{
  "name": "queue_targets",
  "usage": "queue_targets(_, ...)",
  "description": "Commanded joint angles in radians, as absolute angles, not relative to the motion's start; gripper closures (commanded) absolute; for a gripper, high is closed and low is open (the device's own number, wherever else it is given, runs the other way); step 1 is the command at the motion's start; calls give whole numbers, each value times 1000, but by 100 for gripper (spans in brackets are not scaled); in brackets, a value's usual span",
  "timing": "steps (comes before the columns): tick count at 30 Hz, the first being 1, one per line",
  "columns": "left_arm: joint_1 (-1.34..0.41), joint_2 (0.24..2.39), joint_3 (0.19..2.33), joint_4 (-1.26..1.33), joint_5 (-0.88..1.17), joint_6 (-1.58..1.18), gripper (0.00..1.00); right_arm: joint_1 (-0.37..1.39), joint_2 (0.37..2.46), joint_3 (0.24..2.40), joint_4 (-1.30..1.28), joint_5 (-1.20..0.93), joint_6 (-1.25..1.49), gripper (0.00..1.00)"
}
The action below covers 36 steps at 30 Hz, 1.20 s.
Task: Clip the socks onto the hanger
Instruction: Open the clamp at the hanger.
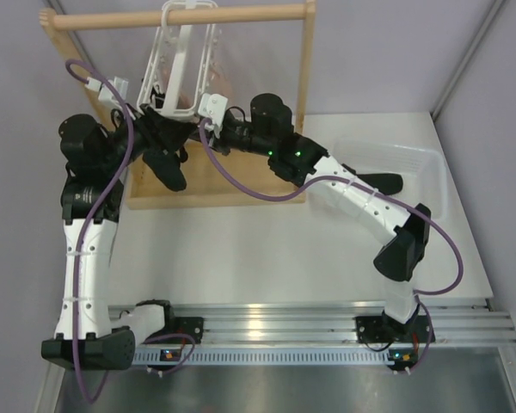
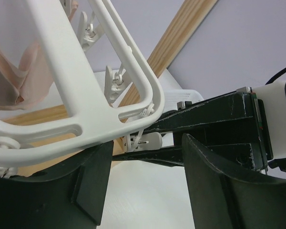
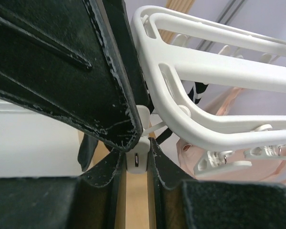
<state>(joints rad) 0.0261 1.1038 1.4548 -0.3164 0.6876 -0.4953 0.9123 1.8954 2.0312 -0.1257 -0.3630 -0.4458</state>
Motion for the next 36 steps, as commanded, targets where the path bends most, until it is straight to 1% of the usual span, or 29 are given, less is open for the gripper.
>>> queue_targets(1,3,1126,1519,-325,664,-428,36,933,1888,2089,-135,-359,-448,100)
queue_targets(8,-69,1158,1565,-416,572,-325,42,934,1887,2097,-144,-360,-451,100)
queue_targets(11,-75,1164,1581,-443,523,-301,50,933,1884,2097,-143,-359,-453,100)
queue_targets(12,-75,1167,1591,-451,508,-289,58,934,1882,2097,-144,-357,-453,100)
queue_targets(13,-75,1175,1595,-460,503,-281,62,934,1882,2095,-144,-359,-453,100)
queue_targets(15,-75,1181,1604,-482,486,-269,66,934,1881,2095,-143,-357,-453,100)
queue_targets(18,-75,1186,1617,-500,465,-258,69,934,1876,2097,-143,-359,-454,100)
queue_targets(19,-75,1193,1621,-505,444,-256,76,934,1876,2097,-144,-360,-457,100)
queue_targets(21,-75,1198,1635,-523,422,-262,85,934,1873,2095,-153,-361,-463,100)
queue_targets(22,-75,1204,1638,-526,417,-267,96,934,1871,2091,-156,-357,-466,99)
queue_targets(23,-75,1204,1638,-523,425,-273,99,934,1868,2088,-160,-354,-469,96)
queue_targets(24,-75,1203,1631,-515,434,-290,100,933,1867,2085,-161,-347,-474,94)
queue_targets(25,-75,1195,1626,-488,460,-304,100,933,1867,2076,-163,-344,-480,86)
queue_targets(28,-75,1192,1626,-468,498,-353,100,928,1859,2056,-156,-336,-491,70)
queue_targets(30,-74,1189,1626,-457,518,-388,100,922,1858,2045,-150,-336,-494,67)
queue_targets(34,-66,1186,1617,-440,554,-448,100,910,1856,2026,-134,-342,-488,68)
queue_targets(36,-51,1183,1597,-410,583,-498,100,904,1852,2022,-124,-350,-492,66)
